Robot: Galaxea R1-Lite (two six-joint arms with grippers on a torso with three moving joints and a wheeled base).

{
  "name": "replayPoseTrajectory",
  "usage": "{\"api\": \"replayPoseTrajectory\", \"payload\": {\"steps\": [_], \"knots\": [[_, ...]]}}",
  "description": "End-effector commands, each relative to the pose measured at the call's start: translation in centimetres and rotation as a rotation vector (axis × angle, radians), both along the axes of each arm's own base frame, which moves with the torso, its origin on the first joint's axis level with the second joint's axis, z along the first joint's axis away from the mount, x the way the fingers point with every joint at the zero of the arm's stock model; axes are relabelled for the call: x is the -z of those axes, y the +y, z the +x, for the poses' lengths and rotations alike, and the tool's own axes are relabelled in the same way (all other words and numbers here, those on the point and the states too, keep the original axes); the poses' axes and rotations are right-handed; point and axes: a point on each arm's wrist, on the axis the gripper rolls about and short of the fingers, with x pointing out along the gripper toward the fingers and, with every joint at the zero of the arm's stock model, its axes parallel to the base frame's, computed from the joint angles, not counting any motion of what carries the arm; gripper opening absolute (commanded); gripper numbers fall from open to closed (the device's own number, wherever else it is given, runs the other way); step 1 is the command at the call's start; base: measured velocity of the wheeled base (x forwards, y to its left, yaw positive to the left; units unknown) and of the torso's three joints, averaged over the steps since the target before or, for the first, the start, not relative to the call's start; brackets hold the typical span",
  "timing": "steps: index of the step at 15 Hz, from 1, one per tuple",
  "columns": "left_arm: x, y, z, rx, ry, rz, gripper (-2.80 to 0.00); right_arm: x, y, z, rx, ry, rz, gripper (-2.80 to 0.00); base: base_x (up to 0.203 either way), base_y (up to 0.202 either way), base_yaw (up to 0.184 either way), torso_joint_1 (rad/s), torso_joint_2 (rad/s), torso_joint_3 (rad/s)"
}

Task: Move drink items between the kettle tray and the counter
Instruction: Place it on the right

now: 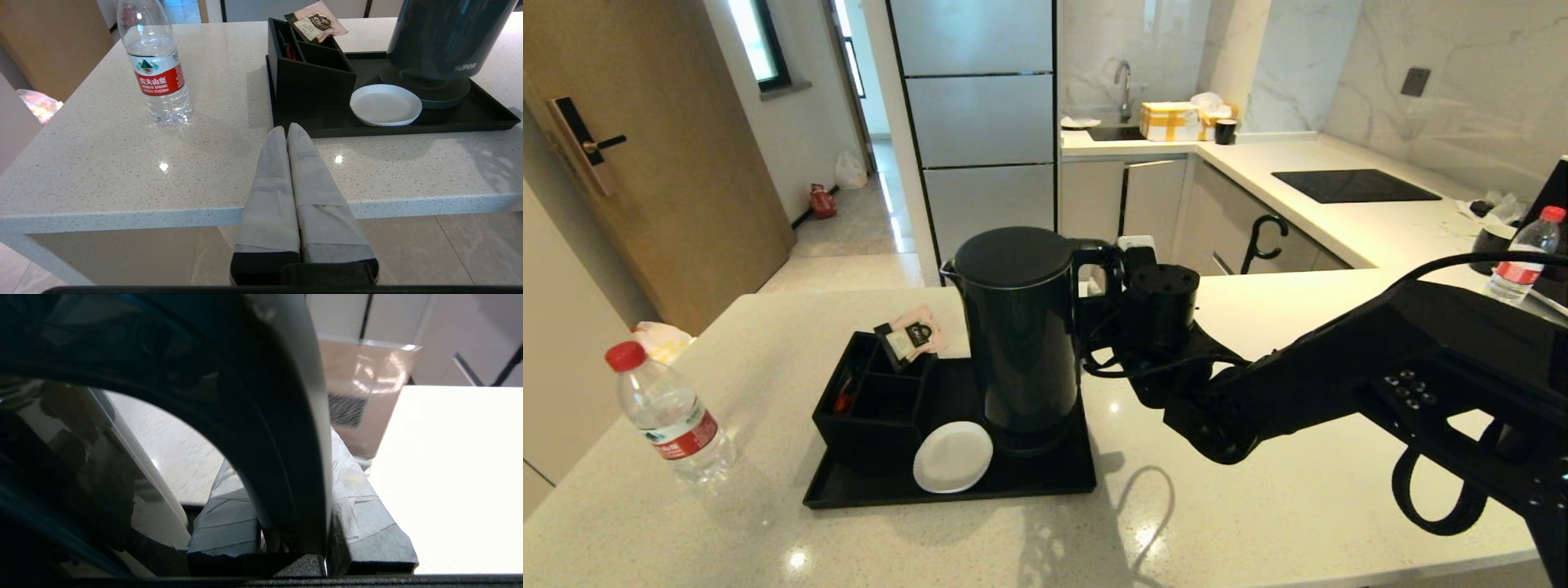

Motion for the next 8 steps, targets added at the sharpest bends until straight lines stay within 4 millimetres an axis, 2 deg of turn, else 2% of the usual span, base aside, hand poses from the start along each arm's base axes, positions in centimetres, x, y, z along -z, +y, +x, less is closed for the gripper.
{"api": "replayPoseTrajectory", "payload": {"steps": [1, 4, 8], "knots": [[0.0, 0.0, 0.0, 0.0, -0.002, 0.0, -2.8, -0.9, -1.1, 0.8, 0.032, -0.017, 0.014, -2.8, 0.0, 0.0, 0.0, 0.0, 0.0, 0.0], [0.0, 0.0, 0.0, 0.0, -0.002, 0.0, -2.8, -1.4, -3.3, 2.6, 0.093, -0.006, 0.024, -2.8, 0.0, 0.0, 0.0, 0.0, 0.0, 0.0], [0.0, 0.0, 0.0, 0.0, -0.002, 0.0, -2.8, -1.5, -5.2, 3.7, 0.14, -0.003, 0.025, -2.8, 0.0, 0.0, 0.0, 0.0, 0.0, 0.0]]}}
